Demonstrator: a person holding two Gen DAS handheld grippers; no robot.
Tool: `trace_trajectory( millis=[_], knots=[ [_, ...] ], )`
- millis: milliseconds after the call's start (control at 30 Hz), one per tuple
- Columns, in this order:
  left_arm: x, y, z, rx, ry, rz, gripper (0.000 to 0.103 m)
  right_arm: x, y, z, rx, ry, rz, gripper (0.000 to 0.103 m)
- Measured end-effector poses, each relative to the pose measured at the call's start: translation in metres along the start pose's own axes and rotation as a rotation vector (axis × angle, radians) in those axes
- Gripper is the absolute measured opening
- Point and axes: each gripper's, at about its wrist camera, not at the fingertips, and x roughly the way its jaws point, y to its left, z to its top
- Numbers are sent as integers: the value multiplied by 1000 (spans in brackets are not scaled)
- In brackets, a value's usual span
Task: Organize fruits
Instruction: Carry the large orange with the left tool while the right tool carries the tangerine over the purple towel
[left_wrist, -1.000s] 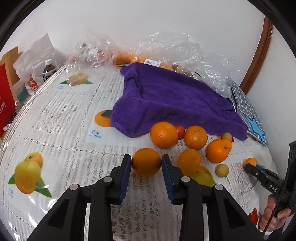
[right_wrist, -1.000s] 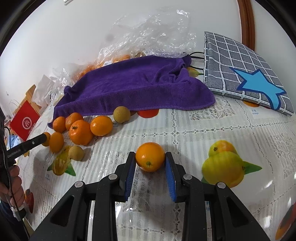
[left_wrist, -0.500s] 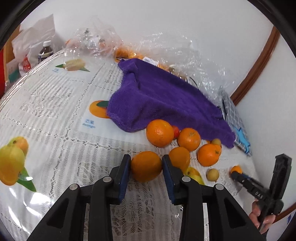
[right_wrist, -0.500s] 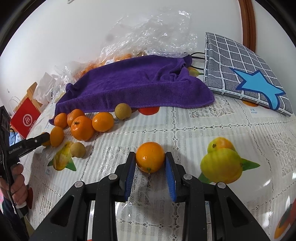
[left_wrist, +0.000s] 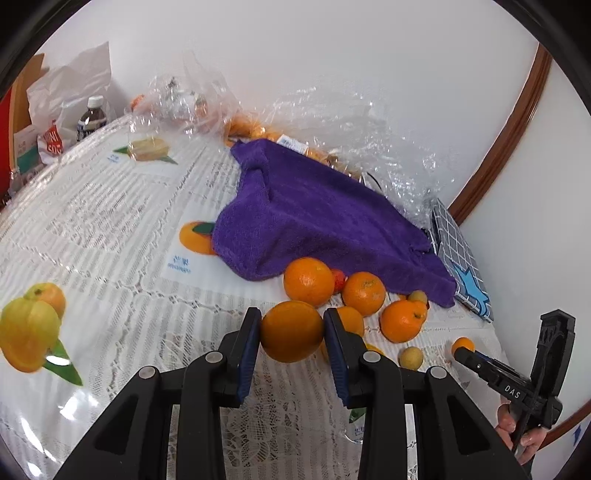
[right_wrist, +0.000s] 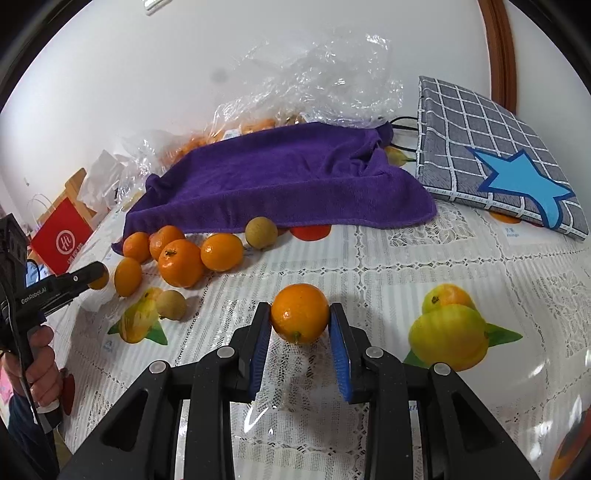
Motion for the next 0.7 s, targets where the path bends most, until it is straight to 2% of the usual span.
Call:
trace_trajectory(
  millis=[100,200,367,467,700],
  knots=[
    [-10,-9,14,61,-36,9,33,-3,-2,9,12,16,17,32],
    [-20,-20,43,119,-94,42,33,-15,-1,32,-17,-23,-9,32],
    [-16,-28,100,121,-175,135,33,-28,-5,85,-57,-102,-88,32],
    [-6,-30,121,116,-205,166,33,-23,-10,116,-50,-133,-107,32],
    [39,-37,145,110,-187,176,33,19,-19,166,-12,-123,-83,32]
  ],
)
